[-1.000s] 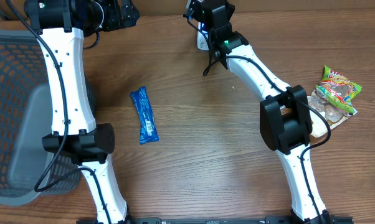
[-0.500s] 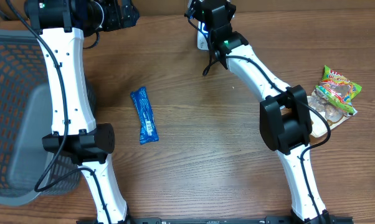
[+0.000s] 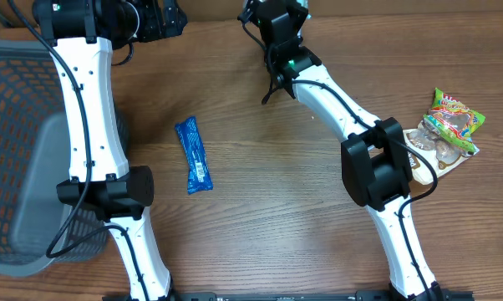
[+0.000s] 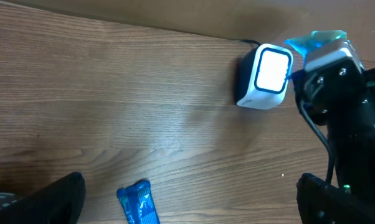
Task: Scan the item barcode
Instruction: 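Hold the pale green package against the scanner with the right gripper, then carry the pale green package right and drop it by the Haribo bag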
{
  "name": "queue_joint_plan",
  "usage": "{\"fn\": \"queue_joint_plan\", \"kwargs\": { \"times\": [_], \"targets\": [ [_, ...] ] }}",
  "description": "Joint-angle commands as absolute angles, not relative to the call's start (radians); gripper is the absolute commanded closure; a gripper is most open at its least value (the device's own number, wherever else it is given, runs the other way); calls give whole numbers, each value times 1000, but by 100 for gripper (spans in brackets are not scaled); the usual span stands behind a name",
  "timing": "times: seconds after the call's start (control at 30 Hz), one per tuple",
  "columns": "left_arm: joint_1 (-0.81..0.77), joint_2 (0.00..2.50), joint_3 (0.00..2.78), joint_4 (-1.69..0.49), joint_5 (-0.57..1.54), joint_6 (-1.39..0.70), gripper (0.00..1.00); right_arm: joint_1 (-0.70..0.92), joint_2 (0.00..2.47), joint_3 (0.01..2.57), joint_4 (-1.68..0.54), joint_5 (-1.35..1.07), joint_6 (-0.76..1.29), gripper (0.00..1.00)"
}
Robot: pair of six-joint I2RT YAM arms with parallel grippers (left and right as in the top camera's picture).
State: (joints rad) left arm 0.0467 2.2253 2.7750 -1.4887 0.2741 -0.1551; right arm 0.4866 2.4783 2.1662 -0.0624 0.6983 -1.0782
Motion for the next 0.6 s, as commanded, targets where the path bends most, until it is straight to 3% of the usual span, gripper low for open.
{"fn": "queue_joint_plan", "kwargs": {
  "times": [0.0,0.2,0.57],
  "targets": [
    [46,2210,2789,-1485,281,-161,0,490,2468,2170,-50,774,-1078,96],
    [44,2210,2789,-1485,281,-161,0,503,2467,2170,-59,773,-1078,96],
    [45,2210,2789,-1485,281,-161,0,566,2458,2170,-279,866,-1074,96]
  ]
}}
